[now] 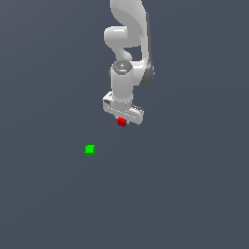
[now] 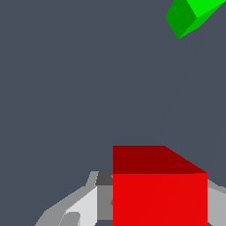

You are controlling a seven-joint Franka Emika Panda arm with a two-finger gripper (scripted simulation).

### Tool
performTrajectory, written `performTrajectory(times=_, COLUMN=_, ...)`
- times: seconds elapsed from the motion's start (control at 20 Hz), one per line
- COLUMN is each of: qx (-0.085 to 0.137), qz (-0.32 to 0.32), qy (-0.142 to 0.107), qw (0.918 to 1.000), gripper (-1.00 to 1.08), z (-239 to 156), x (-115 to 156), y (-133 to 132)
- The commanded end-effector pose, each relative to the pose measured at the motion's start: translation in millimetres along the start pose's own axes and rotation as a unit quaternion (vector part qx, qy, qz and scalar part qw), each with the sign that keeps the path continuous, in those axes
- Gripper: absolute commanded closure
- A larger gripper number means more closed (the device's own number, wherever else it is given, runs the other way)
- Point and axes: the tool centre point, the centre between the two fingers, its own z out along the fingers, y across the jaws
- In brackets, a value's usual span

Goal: Stack the red cube on top of the green cube.

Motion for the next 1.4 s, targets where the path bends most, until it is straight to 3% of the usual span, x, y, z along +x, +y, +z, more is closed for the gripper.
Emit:
performTrajectory(times=0.0, qx=0.0, qz=0.0, qy=0.0, qw=1.0, gripper=1.08, z=4.2, x=16.4, y=8.7)
performTrajectory(times=0.8, qx=0.0, qz=0.0, qy=0.0, qw=1.0, gripper=1.08, z=36.9, x=142.5, y=69.4)
performTrajectory(times=1.35, qx=0.0, qz=0.0, qy=0.0, qw=1.0, gripper=1.08, z=46.3, x=182.7, y=86.6)
